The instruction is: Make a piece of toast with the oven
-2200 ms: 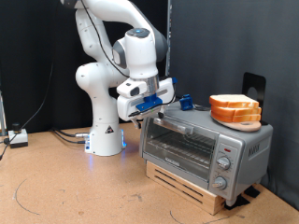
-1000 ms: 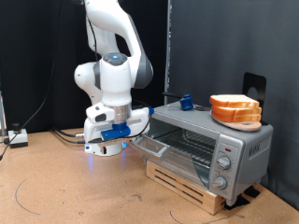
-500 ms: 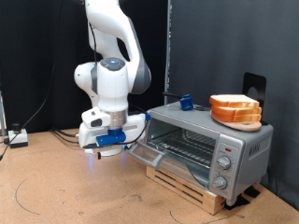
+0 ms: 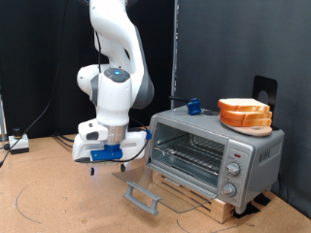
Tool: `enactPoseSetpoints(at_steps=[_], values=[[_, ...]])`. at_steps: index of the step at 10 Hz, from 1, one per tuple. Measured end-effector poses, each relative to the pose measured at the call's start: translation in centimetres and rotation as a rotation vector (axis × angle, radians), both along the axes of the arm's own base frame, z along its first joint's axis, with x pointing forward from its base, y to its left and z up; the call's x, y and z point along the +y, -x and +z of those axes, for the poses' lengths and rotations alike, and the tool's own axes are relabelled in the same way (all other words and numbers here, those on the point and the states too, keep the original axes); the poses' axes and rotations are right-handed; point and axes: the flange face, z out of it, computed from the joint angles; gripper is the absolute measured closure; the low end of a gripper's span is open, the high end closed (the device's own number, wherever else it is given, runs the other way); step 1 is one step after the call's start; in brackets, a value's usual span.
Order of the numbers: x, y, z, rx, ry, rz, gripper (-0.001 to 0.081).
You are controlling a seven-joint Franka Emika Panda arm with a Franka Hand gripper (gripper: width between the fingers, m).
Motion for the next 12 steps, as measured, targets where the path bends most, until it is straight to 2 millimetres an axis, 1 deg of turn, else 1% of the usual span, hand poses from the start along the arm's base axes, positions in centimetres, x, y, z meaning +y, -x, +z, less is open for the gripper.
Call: enactPoseSetpoints(at_steps=[3, 4, 5, 6, 7, 9, 12], values=[[-0.9, -0.9, -1.3, 0.02, 0.009, -0.017, -0.0001], [-1.1, -1.0, -1.5, 0.021, -0.025, -0.016, -0.0001], [-1.3, -1.3, -1.5, 0.018, -0.056, -0.004, -0.0001], [-1.3, -1.3, -1.5, 0.02, -0.051, -0.006, -0.0001], [-1.2, -1.4, -1.2, 0.002, -0.087, 0.0, -0.0001], [-1.3, -1.1, 1.0, -0.053, -0.242, 0.066, -0.0001], [-1.5, 0.2, 4.7, -0.096, -0.442, 0.157, -0.0001]])
